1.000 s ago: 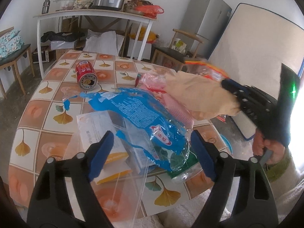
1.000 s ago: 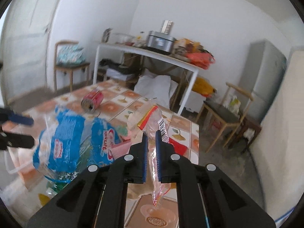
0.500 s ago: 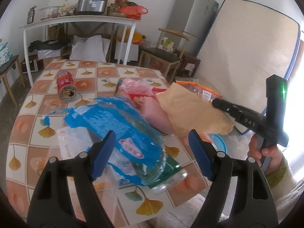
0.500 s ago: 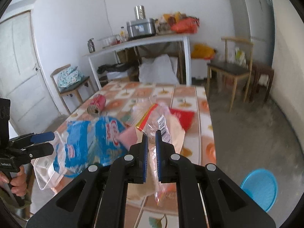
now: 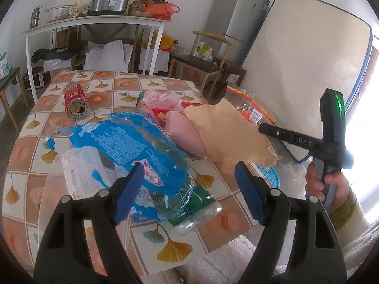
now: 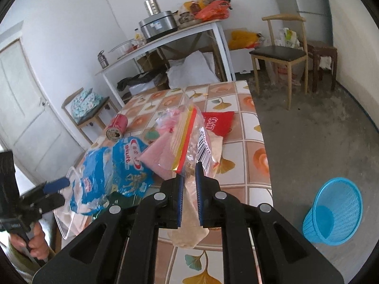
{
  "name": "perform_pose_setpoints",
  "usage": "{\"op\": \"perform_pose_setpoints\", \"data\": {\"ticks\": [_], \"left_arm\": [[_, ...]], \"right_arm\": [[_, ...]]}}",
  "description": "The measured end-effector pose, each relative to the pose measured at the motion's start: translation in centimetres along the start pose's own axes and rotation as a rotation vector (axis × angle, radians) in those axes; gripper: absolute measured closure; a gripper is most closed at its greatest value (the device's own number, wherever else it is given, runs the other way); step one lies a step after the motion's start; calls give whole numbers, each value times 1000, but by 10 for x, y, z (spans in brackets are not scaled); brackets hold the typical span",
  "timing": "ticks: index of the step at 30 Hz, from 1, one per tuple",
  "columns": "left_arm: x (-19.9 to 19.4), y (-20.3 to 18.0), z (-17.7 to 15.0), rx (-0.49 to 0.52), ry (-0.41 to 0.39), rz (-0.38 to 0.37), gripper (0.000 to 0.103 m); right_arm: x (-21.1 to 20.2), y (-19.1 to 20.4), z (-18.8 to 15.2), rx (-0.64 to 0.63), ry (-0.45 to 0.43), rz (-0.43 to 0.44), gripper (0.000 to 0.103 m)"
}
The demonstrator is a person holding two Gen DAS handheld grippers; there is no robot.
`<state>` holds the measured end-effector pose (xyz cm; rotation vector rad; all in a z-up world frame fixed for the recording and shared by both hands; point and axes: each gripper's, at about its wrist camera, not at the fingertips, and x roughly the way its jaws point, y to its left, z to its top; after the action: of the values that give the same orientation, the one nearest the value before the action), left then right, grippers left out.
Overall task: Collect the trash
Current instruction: 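Lift the zip bag with the right gripper and carry it off the table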
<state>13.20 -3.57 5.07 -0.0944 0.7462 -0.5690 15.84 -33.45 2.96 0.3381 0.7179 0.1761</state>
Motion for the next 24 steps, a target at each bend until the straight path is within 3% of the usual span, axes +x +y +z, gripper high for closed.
{"op": "perform_pose_setpoints", "data": {"ticks": [4,8,19,24], "left_arm": [[-4,2,-4,0,1,3,28],[-8,5,-11,7,3,14,28],[-12,8,-15,1,-8,12,28],[-13,6,-17,4,-8,6,28]], "right_arm": [[0,-15,3,86,-6,24,92],[-1,-13,3,76,-14,21,93],[-1,46,-2,-166,-5,28,93],[3,65,-8,-230,14,20,87]]}}
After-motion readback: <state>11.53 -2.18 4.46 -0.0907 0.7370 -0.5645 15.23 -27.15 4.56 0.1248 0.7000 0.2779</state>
